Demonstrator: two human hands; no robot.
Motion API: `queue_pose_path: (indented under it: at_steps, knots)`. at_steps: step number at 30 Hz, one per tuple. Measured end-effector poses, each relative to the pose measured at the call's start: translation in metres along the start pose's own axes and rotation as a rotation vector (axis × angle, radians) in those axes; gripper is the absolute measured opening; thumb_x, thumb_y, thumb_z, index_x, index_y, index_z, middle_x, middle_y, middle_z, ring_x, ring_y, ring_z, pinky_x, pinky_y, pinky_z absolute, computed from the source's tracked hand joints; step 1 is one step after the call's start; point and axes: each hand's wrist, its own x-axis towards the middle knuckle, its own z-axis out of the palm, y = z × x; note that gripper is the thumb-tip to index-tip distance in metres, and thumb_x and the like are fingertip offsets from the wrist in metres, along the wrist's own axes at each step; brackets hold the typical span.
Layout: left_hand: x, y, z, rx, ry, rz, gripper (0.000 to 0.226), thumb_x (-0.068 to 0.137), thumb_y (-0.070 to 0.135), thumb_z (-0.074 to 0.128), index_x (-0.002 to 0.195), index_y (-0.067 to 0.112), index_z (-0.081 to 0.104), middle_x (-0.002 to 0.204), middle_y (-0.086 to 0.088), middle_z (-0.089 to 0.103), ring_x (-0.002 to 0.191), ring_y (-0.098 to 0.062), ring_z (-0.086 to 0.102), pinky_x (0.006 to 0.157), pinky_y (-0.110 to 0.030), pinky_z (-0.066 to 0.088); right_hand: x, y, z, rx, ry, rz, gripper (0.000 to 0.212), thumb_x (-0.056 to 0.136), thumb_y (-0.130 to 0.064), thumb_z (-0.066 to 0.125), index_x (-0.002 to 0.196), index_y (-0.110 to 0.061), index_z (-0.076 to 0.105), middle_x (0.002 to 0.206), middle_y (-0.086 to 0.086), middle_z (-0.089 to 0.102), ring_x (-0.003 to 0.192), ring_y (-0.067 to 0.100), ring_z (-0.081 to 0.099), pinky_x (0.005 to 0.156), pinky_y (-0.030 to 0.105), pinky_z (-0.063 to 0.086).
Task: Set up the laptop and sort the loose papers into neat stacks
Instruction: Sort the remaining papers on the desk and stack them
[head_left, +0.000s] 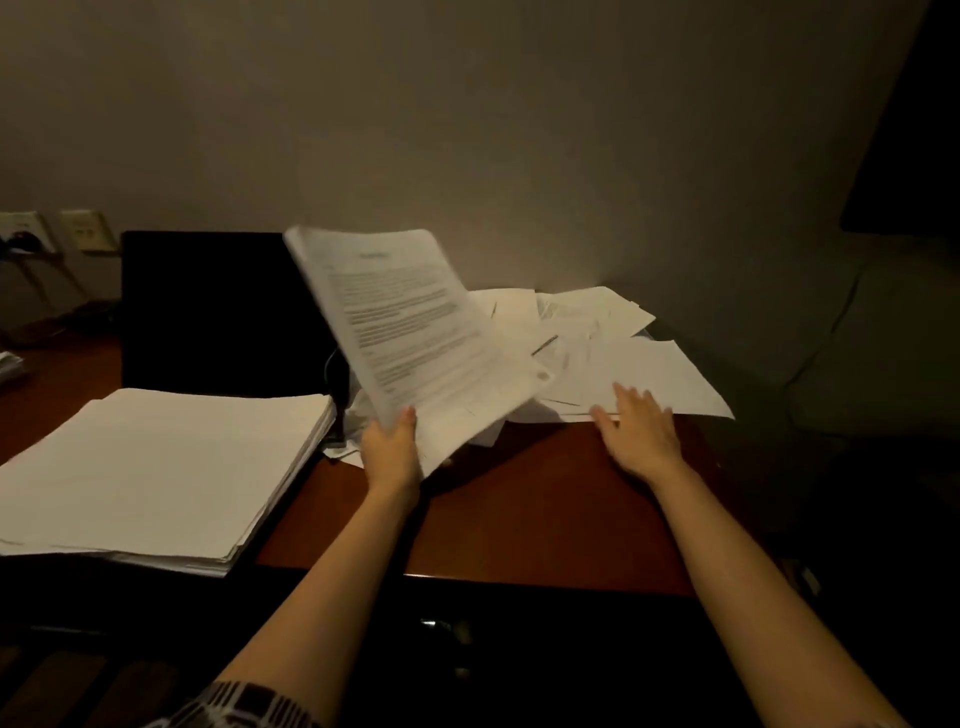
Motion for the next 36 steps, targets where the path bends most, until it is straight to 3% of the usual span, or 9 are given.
queue_pose_path:
  at_steps: [3, 9, 13, 16, 22, 26, 30, 34, 36]
  knots:
    - [0.007, -0.003, -0.002, 0.037, 0.051, -0.016, 0.026, 0.098, 0.022, 0.052, 0.120, 0.010, 0.051, 0.111, -0.011, 0.063, 0.090, -0.033, 0.065, 0.065, -0.042, 0.058, -0.011, -0.007, 0.003, -0.320, -0.067, -0.057, 0.064, 0.095, -0.061, 0.023, 0.144, -0.021, 0.037, 0.148, 0.008, 0.038, 0.138, 0.027, 0.031, 0.117, 0.053, 0.001]
    - [0.000, 0.000, -0.002, 0.080, -0.030, -0.003, 0.017, 0.100, 0.023, 0.048, 0.114, 0.015, 0.046, 0.093, -0.002, 0.062, 0.063, -0.027, 0.065, 0.035, -0.027, 0.048, -0.065, -0.024, 0.003, -0.323, 0.173, -0.201, 0.052, 0.094, -0.058, 0.032, 0.120, -0.024, 0.061, 0.123, 0.002, 0.059, 0.119, 0.020, 0.048, 0.117, 0.045, 0.003]
    - [-0.003, 0.002, -0.004, 0.071, -0.072, 0.011, 0.018, 0.100, 0.021, 0.047, 0.116, 0.013, 0.047, 0.093, -0.003, 0.063, 0.055, -0.024, 0.063, 0.035, -0.027, 0.047, -0.069, -0.023, 0.001, -0.167, -0.004, -0.138, 0.065, 0.091, -0.066, 0.029, 0.147, -0.031, 0.030, 0.156, 0.002, 0.025, 0.143, 0.023, 0.022, 0.116, 0.041, -0.003]
    - [-0.006, 0.005, -0.004, 0.083, -0.100, 0.015, 0.015, 0.100, 0.020, 0.046, 0.113, 0.014, 0.048, 0.089, 0.002, 0.062, 0.049, -0.012, 0.065, 0.051, -0.039, 0.054, -0.082, -0.029, -0.002, -0.144, -0.146, -0.131, 0.073, 0.088, -0.071, 0.027, 0.148, -0.030, 0.026, 0.157, 0.002, 0.021, 0.144, 0.023, 0.018, 0.117, 0.041, 0.011]
    - [-0.007, 0.008, -0.003, 0.106, -0.073, 0.010, 0.030, 0.098, 0.020, 0.049, 0.125, 0.006, 0.052, 0.113, -0.006, 0.061, 0.101, -0.024, 0.061, 0.077, -0.035, 0.054, -0.142, -0.039, -0.019, -0.127, -0.250, -0.177, 0.083, 0.076, -0.080, 0.033, 0.145, -0.036, 0.029, 0.156, -0.008, 0.021, 0.143, 0.018, 0.020, 0.115, 0.041, 0.019]
    - [-0.008, 0.009, 0.000, 0.108, -0.107, 0.022, 0.030, 0.100, 0.018, 0.047, 0.126, 0.006, 0.052, 0.108, -0.001, 0.058, 0.091, -0.015, 0.057, 0.056, -0.012, 0.044, -0.170, -0.035, -0.032, -0.109, -0.345, -0.225, 0.093, 0.065, -0.085, 0.039, 0.145, -0.038, 0.027, 0.157, -0.013, 0.015, 0.145, 0.015, 0.015, 0.117, 0.041, 0.014]
    - [-0.010, 0.009, 0.001, 0.080, -0.102, 0.004, 0.029, 0.100, 0.018, 0.047, 0.126, 0.006, 0.052, 0.104, -0.002, 0.058, 0.073, -0.005, 0.055, 0.038, -0.009, 0.041, -0.172, -0.032, -0.043, -0.086, -0.392, -0.266, 0.089, 0.068, -0.077, 0.058, 0.143, -0.038, 0.029, 0.153, -0.014, 0.024, 0.137, 0.014, 0.029, 0.109, 0.038, 0.033]
    - [-0.007, 0.009, 0.003, 0.089, -0.083, -0.007, 0.030, 0.100, 0.019, 0.047, 0.127, 0.007, 0.052, 0.109, -0.002, 0.059, 0.091, -0.016, 0.060, 0.051, -0.014, 0.048, -0.170, -0.034, -0.038, -0.264, -0.346, -0.333, 0.095, 0.074, -0.064, 0.066, 0.149, -0.033, 0.016, 0.158, -0.004, 0.013, 0.144, 0.021, 0.018, 0.115, 0.040, 0.022]
    - [-0.007, 0.009, 0.005, 0.096, -0.077, -0.018, 0.030, 0.100, 0.019, 0.047, 0.127, 0.008, 0.052, 0.116, -0.005, 0.060, 0.099, -0.020, 0.059, 0.069, -0.026, 0.055, -0.172, -0.034, -0.038, -0.279, -0.309, -0.377, 0.081, 0.079, -0.053, 0.068, 0.146, -0.030, 0.029, 0.153, -0.001, 0.029, 0.138, 0.021, 0.030, 0.112, 0.036, 0.029]
